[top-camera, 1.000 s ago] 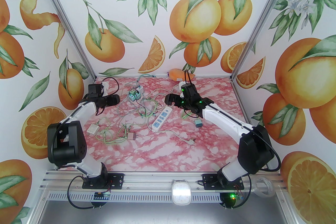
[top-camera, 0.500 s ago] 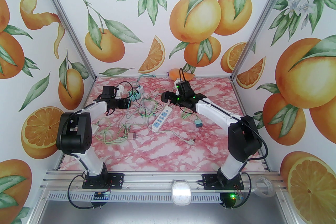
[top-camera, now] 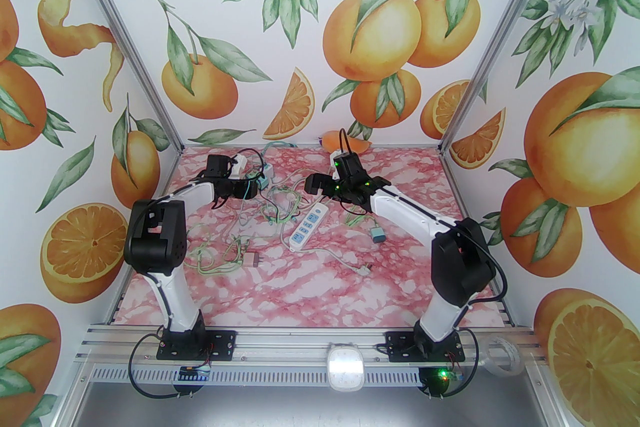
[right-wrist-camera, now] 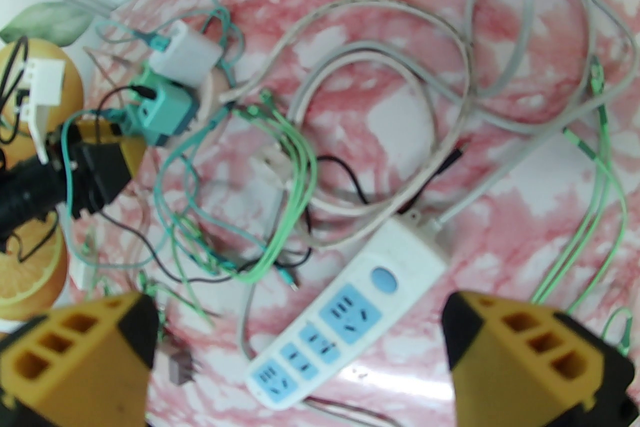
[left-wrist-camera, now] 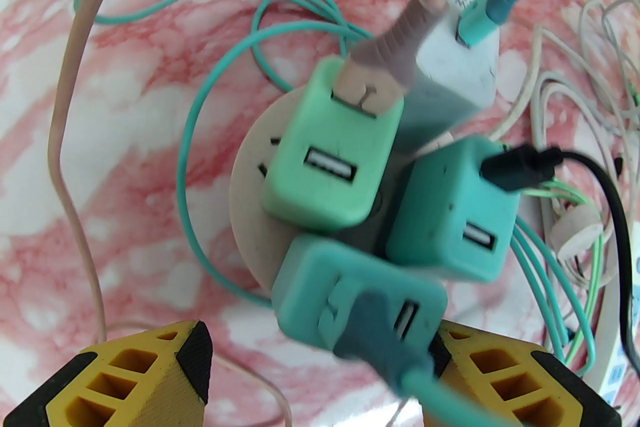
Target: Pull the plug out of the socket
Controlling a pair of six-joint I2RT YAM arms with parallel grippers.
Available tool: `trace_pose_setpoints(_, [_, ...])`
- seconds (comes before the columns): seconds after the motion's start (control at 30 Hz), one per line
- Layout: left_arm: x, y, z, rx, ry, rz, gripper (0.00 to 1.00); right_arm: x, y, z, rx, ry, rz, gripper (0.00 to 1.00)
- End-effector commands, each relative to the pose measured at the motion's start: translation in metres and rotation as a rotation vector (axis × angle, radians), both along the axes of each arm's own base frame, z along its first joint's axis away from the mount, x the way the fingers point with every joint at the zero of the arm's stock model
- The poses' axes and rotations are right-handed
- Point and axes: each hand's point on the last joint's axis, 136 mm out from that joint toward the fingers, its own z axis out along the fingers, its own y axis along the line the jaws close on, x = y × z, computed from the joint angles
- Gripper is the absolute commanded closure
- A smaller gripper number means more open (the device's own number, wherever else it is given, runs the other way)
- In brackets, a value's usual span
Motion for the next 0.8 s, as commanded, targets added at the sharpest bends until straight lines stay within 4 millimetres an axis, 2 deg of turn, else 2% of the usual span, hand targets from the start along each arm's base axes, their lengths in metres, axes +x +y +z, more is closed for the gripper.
trace_pose_setpoints(0.0, [0.010,-0.005,0.001,0.015,0.003,-0.029,0.31,0.001,0.007,0.001,0.006,0.013,0.013,0.00])
trace_pose_setpoints(0.2, [0.013,-0.020,0.000,0.029,0.016,-0.068,0.34,0.002,0.009,-0.004,0.005,0.024,0.019,0.00])
trace_pose_setpoints(0.4, [0.003,-0.042,0.001,0.056,0.015,-0.110,0.38,0.002,0.010,-0.006,0.007,0.027,0.023,0.00])
trace_pose_setpoints(0.47, [0.001,-0.047,-0.002,0.063,0.024,-0.121,0.42,0.001,0.010,-0.007,0.005,0.029,0.025,0.00])
trace_pose_setpoints(0.7, [0.007,-0.049,-0.007,0.109,0.038,-0.116,0.43,-0.001,0.009,-0.010,0.000,0.034,0.026,0.00])
trace_pose_setpoints(0.77, [0.006,-0.051,-0.007,0.120,0.038,-0.120,0.51,-0.002,0.008,-0.010,-0.002,0.035,0.026,0.00])
